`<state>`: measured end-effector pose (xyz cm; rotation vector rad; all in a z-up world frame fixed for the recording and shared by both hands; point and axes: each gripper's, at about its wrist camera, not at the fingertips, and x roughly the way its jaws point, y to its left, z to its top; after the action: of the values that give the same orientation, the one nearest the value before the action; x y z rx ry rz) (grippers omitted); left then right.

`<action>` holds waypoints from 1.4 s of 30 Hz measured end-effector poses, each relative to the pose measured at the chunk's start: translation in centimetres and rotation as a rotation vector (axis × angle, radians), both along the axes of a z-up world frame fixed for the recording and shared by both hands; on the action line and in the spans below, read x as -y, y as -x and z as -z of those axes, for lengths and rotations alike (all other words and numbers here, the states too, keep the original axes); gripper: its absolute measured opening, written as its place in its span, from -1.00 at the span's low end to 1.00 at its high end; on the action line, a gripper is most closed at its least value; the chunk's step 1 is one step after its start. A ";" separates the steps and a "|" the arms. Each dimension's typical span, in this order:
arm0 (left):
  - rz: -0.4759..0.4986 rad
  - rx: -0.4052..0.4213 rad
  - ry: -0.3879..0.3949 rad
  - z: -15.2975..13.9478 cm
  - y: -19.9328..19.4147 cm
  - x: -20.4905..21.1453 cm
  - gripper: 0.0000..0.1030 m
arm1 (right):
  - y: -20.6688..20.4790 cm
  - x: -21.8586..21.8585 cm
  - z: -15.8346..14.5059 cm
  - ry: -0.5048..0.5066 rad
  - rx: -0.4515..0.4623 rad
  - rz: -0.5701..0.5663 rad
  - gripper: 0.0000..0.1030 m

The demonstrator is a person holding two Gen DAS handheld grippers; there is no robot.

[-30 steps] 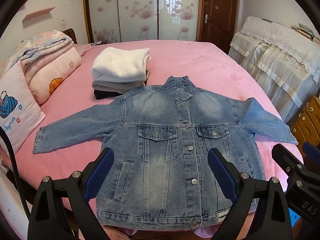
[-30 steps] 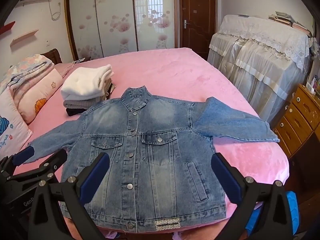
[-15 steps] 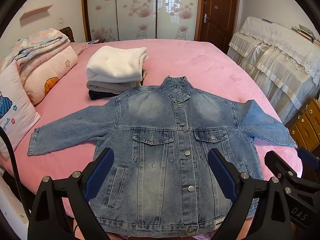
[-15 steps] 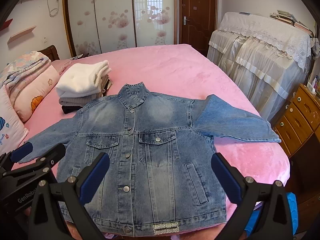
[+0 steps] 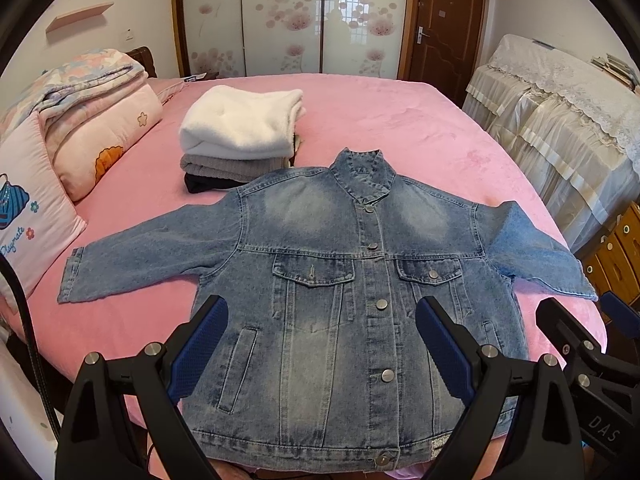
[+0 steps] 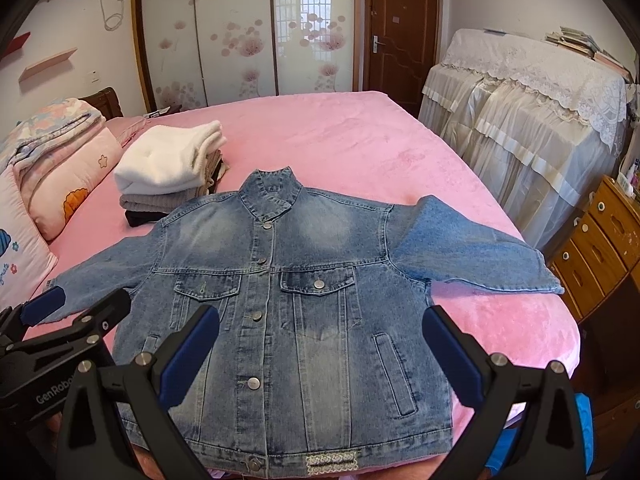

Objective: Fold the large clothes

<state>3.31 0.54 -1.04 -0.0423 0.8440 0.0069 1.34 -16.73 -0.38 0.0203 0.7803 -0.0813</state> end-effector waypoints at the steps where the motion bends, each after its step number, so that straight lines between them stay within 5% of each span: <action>1: -0.003 -0.001 -0.001 0.0 0.2 -0.1 0.83 | 0.2 -0.1 0.0 0.002 0.002 -0.004 0.98; 42: -0.007 -0.046 -0.066 0.7 1.7 2.3 0.83 | 1.6 1.5 0.5 -0.038 -0.015 -0.040 0.98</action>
<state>1.56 -1.77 -1.71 0.0164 0.8893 0.0424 -0.24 -18.22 -0.87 0.0402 0.7970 -0.0285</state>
